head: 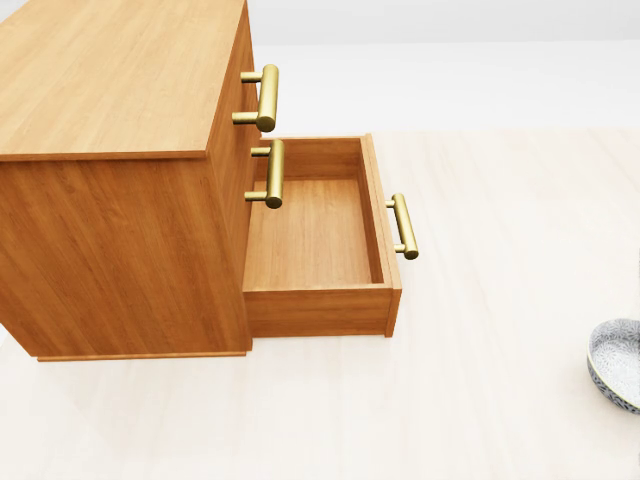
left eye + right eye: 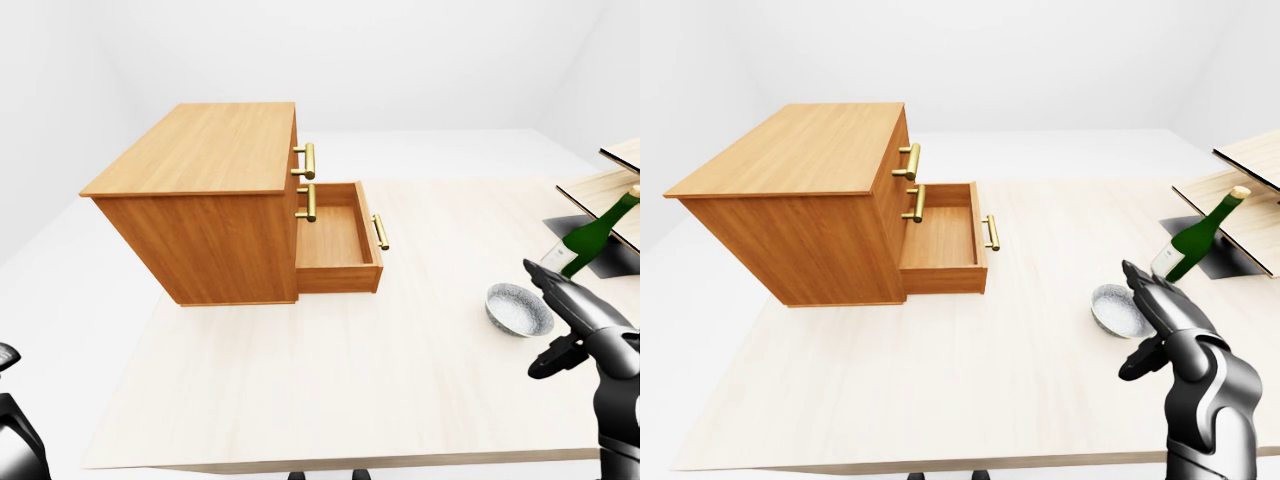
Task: Put the bowl on top of the cabinet.
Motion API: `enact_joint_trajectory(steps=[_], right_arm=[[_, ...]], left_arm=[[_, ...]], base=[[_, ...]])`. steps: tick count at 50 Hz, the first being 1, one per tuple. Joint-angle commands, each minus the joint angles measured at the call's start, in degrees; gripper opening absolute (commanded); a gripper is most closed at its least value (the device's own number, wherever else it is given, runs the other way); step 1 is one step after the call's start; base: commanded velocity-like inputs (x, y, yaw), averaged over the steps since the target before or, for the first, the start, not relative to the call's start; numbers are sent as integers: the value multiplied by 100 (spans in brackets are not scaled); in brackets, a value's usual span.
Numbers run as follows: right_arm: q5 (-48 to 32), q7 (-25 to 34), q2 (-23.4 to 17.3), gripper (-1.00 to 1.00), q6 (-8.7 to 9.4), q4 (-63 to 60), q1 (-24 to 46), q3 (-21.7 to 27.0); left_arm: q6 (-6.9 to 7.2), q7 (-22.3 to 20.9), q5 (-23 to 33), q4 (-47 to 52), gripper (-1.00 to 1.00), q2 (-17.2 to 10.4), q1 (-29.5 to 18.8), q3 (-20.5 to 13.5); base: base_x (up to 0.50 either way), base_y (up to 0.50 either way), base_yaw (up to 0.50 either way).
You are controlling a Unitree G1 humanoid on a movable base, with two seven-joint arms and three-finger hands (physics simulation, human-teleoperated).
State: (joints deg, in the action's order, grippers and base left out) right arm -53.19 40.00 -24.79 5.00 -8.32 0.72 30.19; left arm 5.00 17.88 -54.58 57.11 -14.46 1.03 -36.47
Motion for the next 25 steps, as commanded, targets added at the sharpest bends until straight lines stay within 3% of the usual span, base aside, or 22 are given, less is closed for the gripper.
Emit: enact_joint_trajectory(steps=[1, 17, 25], right_arm=[[-22, 0, -166, 98, 0, 804, -36, 68], [176, 0, -511, 98, 0, 1709, 151, -101], [114, 0, -462, 98, 0, 1627, 148, -234]], left_arm=[[0, -31, 54, -18, 100, 22, -2, 26], [0, -466, 661, -277, 100, 305, 37, 311], [0, -212, 331, -118, 100, 158, -23, 122]], base=[[0, 0, 0], [0, 0, 0], [0, 0, 0]])
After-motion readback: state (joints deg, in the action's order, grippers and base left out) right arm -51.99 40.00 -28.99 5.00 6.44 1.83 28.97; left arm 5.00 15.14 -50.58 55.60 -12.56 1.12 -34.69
